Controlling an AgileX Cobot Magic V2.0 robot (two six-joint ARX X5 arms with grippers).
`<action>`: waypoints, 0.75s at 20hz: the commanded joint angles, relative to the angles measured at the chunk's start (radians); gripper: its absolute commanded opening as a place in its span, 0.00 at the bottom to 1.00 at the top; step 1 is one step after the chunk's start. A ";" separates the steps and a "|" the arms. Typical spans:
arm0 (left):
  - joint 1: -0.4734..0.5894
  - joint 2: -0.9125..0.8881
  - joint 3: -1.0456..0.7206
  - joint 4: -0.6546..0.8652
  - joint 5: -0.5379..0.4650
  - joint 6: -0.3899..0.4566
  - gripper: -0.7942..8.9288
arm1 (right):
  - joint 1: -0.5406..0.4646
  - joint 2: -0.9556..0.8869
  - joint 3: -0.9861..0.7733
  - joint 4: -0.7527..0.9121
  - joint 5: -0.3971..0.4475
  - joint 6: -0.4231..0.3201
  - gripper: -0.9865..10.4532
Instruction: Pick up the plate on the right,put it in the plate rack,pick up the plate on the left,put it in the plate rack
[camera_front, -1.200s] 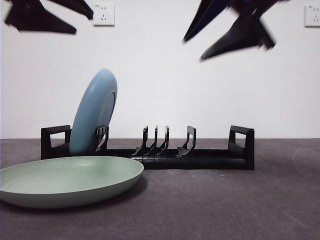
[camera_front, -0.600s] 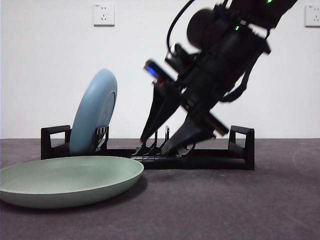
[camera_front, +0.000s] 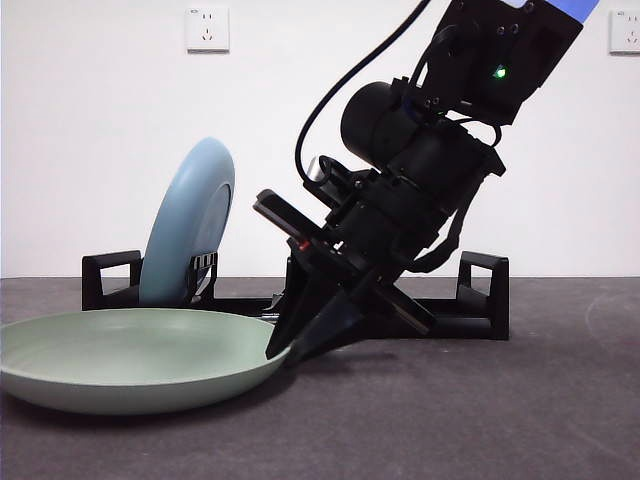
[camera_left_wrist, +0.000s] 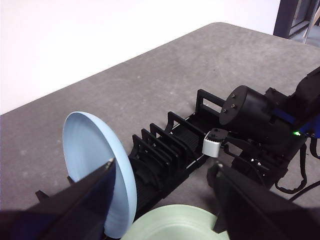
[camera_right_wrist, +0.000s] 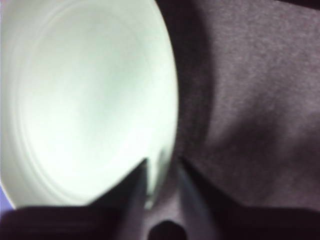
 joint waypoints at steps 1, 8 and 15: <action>-0.003 -0.001 -0.001 -0.005 -0.003 0.010 0.41 | 0.007 0.012 0.002 0.001 0.004 0.035 0.08; -0.003 -0.001 -0.001 -0.006 -0.002 0.036 0.41 | 0.013 -0.177 0.002 -0.156 0.079 -0.003 0.08; -0.186 0.006 -0.001 -0.129 -0.040 0.222 0.41 | -0.068 -0.371 0.018 -0.254 0.217 -0.032 0.08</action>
